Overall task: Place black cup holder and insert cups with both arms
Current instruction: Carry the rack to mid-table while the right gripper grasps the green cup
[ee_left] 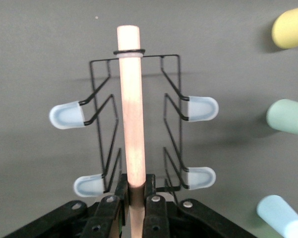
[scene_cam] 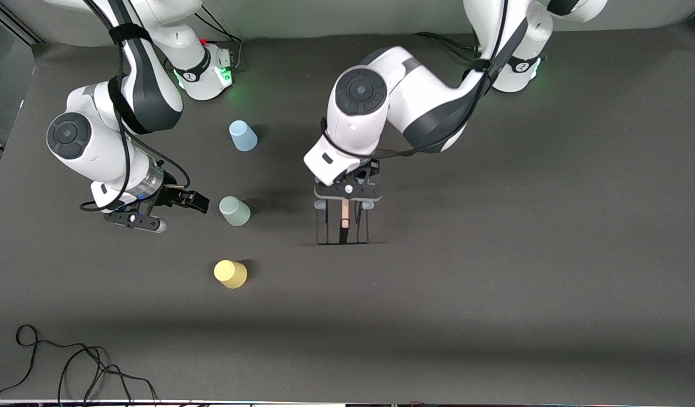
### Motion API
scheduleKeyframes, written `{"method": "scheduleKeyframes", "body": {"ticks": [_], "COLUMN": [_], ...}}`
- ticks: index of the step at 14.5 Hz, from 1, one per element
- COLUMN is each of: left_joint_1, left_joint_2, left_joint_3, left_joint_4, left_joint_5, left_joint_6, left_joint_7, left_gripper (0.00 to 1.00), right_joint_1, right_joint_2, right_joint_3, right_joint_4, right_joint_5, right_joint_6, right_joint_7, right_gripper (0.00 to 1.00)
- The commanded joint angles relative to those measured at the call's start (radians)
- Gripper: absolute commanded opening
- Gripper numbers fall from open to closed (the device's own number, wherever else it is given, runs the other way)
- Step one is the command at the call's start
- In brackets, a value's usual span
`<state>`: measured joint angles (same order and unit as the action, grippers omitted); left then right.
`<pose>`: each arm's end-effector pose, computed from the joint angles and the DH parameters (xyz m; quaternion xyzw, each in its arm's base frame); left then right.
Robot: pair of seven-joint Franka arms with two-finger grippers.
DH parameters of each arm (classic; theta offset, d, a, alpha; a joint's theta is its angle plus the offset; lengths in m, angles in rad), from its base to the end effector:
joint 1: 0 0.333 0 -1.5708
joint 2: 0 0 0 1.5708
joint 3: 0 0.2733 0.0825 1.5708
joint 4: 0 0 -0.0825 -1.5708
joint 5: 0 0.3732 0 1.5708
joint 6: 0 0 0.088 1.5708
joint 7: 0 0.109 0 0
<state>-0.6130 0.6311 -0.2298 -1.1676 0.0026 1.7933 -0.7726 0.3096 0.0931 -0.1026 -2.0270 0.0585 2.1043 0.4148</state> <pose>0.4922 -0.4931 0.3997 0.9977 -0.0135 -0.0442 0.0493 0.5427 0.1174 0.3629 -0.9927 0.1185 0.0134 0.0170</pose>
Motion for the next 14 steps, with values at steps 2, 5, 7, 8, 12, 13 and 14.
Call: {"method": "scheduleKeyframes", "body": {"ticks": [2,5,7,8,12,13,14], "left_joint_1": [-0.053,-0.051,-0.051,-0.051,-0.051,-0.051,-0.051], "left_joint_2": [0.082,0.096,0.097,0.105,0.116,0.12,0.122], "left_joint_3": [0.009,0.01,0.01,0.01,0.01,0.01,0.01], "left_joint_4": [0.023,-0.017,-0.027,-0.027,-0.027,-0.026,-0.026], "left_joint_5": [0.036,0.036,0.034,0.034,0.033,0.033,0.031], "left_joint_6": [0.061,0.122,0.144,0.144,0.146,0.146,0.146], "left_joint_7": [-0.014,-0.014,-0.014,-0.014,-0.03,-0.033,-0.046], "left_gripper": [0.0,0.0,0.0,0.0,0.0,0.0,0.0], "right_joint_1": [0.0,0.002,0.002,0.003,0.022,0.022,0.028], "right_joint_2": [0.007,0.007,0.004,0.004,0.002,0.004,0.004], "right_joint_3": [0.001,0.003,0.003,0.003,0.003,0.003,0.003], "right_joint_4": [0.007,-0.001,-0.012,-0.016,-0.103,-0.129,-0.16], "right_joint_5": [-0.002,0.0,0.004,0.004,0.003,0.003,0.003], "right_joint_6": [0.005,0.003,0.003,0.003,0.11,0.143,0.179], "right_joint_7": [0.013,0.016,0.085,0.087,0.087,0.087,0.087], "right_gripper": [1.0,1.0,1.0,1.0,1.0,1.0,1.0]}}
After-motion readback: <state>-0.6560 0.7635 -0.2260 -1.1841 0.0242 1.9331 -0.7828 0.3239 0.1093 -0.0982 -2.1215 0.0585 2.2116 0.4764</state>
